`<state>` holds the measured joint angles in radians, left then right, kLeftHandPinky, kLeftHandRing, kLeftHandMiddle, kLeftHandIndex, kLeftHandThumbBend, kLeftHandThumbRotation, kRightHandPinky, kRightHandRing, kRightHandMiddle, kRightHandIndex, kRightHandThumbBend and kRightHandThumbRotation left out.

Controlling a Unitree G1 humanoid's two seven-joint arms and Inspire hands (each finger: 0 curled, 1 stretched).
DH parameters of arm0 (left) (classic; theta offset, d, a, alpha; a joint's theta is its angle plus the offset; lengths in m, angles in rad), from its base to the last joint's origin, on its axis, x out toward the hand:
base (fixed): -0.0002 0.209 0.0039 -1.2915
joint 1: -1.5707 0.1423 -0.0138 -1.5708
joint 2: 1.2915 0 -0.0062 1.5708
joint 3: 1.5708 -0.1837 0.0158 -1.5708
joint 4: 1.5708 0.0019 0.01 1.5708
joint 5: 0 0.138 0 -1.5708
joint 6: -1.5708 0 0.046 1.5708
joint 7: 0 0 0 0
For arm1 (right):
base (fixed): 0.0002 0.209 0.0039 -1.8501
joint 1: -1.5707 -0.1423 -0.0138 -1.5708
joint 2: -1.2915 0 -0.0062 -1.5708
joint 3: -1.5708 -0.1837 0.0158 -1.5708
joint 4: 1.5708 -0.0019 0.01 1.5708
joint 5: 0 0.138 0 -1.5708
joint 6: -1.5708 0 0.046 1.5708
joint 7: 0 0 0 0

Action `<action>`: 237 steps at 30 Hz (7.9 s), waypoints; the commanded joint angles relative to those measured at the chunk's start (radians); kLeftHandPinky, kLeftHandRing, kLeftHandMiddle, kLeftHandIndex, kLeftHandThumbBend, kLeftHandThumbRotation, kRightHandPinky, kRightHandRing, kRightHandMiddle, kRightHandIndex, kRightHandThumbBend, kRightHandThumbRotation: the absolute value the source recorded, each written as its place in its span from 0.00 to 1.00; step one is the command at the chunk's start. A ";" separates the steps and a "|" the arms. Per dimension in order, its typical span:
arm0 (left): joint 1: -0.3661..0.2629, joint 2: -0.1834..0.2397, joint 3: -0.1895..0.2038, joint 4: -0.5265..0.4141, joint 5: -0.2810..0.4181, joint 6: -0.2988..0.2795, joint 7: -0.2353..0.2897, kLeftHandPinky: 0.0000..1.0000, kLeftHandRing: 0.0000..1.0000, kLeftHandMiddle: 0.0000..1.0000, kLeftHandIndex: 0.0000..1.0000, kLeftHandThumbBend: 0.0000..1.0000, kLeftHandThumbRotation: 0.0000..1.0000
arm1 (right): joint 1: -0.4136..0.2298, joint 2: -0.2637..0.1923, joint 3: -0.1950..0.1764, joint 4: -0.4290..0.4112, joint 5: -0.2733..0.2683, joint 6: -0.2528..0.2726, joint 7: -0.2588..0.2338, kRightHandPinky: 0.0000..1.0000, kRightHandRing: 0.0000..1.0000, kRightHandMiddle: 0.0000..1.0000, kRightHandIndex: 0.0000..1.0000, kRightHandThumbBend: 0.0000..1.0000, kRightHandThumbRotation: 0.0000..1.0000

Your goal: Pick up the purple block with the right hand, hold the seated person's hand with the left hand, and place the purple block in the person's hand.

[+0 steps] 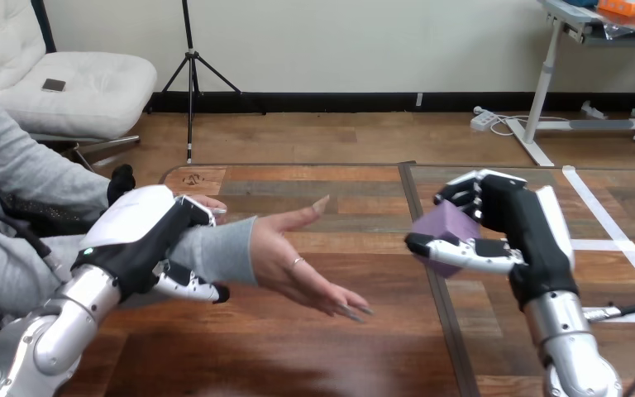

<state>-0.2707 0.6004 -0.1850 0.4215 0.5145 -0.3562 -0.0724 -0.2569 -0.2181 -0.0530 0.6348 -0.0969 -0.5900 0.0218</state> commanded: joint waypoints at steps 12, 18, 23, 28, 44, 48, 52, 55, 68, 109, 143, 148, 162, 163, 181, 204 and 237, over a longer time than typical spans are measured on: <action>-0.128 -0.046 0.019 -0.033 -0.049 -0.066 0.019 0.18 0.24 0.32 0.33 0.76 0.00 | -0.088 0.064 0.037 -0.070 -0.017 0.019 -0.022 0.31 0.34 0.40 0.41 0.91 0.00; -0.128 -0.053 0.018 -0.038 -0.048 -0.059 0.014 0.18 0.24 0.32 0.33 0.75 0.00 | -0.087 0.079 0.051 -0.079 -0.030 0.026 -0.022 0.32 0.34 0.40 0.41 0.90 0.00; -0.131 -0.057 0.016 -0.037 -0.045 -0.058 0.015 0.18 0.24 0.32 0.33 0.74 0.00 | -0.086 0.091 0.063 -0.084 -0.035 0.029 -0.023 0.31 0.34 0.40 0.41 0.90 0.00; -0.133 -0.064 0.013 -0.035 -0.043 -0.060 0.017 0.18 0.24 0.32 0.33 0.73 0.00 | -0.085 0.111 0.071 -0.087 -0.019 0.030 -0.002 0.30 0.33 0.40 0.41 0.89 0.00; -0.134 -0.081 0.006 -0.029 -0.032 -0.061 0.032 0.18 0.24 0.32 0.33 0.72 0.00 | -0.071 0.152 0.108 -0.114 -0.019 0.023 0.025 0.30 0.34 0.40 0.41 0.89 0.00; -0.133 -0.087 0.004 -0.030 -0.029 -0.059 0.035 0.18 0.24 0.32 0.33 0.71 0.00 | -0.065 0.163 0.119 -0.130 -0.033 0.025 0.018 0.30 0.34 0.40 0.41 0.89 0.00; -0.133 -0.092 0.002 -0.027 -0.026 -0.061 0.037 0.18 0.24 0.32 0.33 0.71 0.00 | -0.060 0.176 0.130 -0.142 -0.034 0.028 0.016 0.29 0.34 0.40 0.41 0.90 0.00; -0.128 -0.103 -0.005 -0.024 -0.024 -0.058 0.037 0.18 0.24 0.32 0.33 0.70 0.00 | -0.042 0.202 0.155 -0.189 -0.038 0.047 0.026 0.28 0.32 0.40 0.41 0.90 0.00; -0.120 -0.112 -0.007 -0.027 -0.020 -0.056 0.042 0.18 0.24 0.31 0.33 0.71 0.00 | -0.024 0.212 0.180 -0.238 -0.027 0.074 0.045 0.27 0.31 0.40 0.41 0.88 0.00; -0.100 -0.119 -0.010 -0.021 -0.016 -0.078 0.055 0.18 0.24 0.32 0.34 0.70 0.00 | -0.014 0.200 0.190 -0.277 -0.013 0.125 0.065 0.27 0.32 0.39 0.41 0.88 0.00; -0.058 -0.070 -0.007 -0.117 -0.003 -0.025 -0.041 0.35 0.42 0.47 0.48 0.72 0.07 | 0.030 0.139 0.187 -0.384 0.036 0.297 0.181 0.56 0.64 0.68 0.69 0.91 0.41; -0.037 -0.056 0.001 -0.158 -0.030 -0.009 -0.101 0.46 0.53 0.57 0.58 0.74 0.21 | 0.030 0.109 0.191 -0.389 0.011 0.318 0.210 0.64 0.72 0.75 0.77 0.94 0.64; 0.028 -0.056 0.039 -0.255 -0.198 0.065 -0.286 0.64 0.73 0.75 0.75 0.86 0.54 | 0.048 0.101 0.167 -0.362 0.095 0.331 0.286 0.79 0.87 0.88 0.88 0.94 0.96; 0.032 -0.058 0.042 -0.259 -0.211 0.069 -0.296 0.65 0.74 0.76 0.76 0.89 0.57 | 0.049 0.101 0.166 -0.357 0.100 0.326 0.289 0.80 0.87 0.88 0.89 0.96 0.97; 0.090 -0.105 0.084 -0.201 -0.425 0.037 -0.396 0.67 0.78 0.77 0.79 0.81 0.71 | 0.079 0.131 0.116 -0.273 0.183 0.207 0.288 0.80 0.86 0.87 0.88 1.00 1.00; 0.182 -0.180 0.144 -0.139 -0.533 -0.118 -0.354 0.61 0.72 0.76 0.79 0.80 0.87 | 0.111 0.108 0.063 -0.224 0.245 0.186 0.352 0.82 0.86 0.87 0.88 1.00 1.00; 0.402 -0.351 0.214 -0.268 -0.759 -0.171 -0.336 0.81 0.82 0.81 0.76 0.77 0.89 | 0.279 0.112 0.017 -0.350 0.359 0.204 0.422 0.89 0.89 0.87 0.88 1.00 1.00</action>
<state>0.1082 0.2701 0.0167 0.2343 -0.2231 -0.5383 -0.4155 0.0350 -0.1085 -0.0192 0.3579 0.2351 -0.3726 0.4303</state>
